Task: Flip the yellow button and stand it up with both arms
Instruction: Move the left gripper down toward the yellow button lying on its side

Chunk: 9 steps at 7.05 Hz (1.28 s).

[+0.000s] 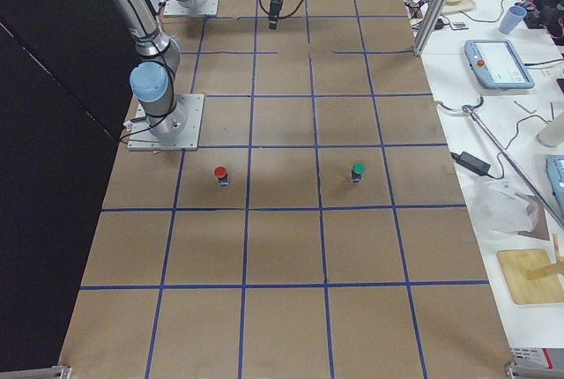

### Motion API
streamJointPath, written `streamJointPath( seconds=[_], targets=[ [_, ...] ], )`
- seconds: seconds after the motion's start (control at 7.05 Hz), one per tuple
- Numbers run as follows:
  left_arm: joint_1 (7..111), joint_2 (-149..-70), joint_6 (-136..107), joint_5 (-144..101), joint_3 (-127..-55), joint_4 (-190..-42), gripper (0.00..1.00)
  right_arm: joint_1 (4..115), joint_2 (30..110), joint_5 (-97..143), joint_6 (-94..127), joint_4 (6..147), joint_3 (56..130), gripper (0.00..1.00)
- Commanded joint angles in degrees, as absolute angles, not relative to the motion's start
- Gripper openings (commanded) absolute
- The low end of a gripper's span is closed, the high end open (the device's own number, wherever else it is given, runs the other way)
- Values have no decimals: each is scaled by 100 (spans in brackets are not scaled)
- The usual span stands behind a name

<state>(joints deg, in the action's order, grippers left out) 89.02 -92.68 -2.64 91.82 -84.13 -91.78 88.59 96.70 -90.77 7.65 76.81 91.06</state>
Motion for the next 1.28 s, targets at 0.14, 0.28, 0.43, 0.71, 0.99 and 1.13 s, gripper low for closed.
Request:
streamJointPath(
  seconds=[0.14, 0.28, 0.43, 0.71, 0.99, 1.13],
  targets=[
    [8939, -9176, -211, 9184, -8455, -9228, 99, 8859, 9677, -9105, 765, 7647, 9105, 100],
    [8860, -9176, -98, 9228, -8525, -9298, 99, 8859, 9677, -9088, 765, 7655, 9105, 100],
    [8607, -9097, 713, 9255, -8795, -9395, 99, 8859, 9668, -9088, 765, 7655, 9105, 100],
    [7548, -8948, 1820, 9255, -9296, -9361, 99, 8859, 9668, -9097, 765, 7664, 9105, 100],
    [6604, -9069, 3472, 9263, -9404, -9334, 99, 8859, 9668, -9097, 765, 7707, 9105, 100],
    [6444, -9114, 4255, 9734, -9544, -9343, 99, 8859, 9668, -9105, 756, 7682, 9105, 100]
  ],
)
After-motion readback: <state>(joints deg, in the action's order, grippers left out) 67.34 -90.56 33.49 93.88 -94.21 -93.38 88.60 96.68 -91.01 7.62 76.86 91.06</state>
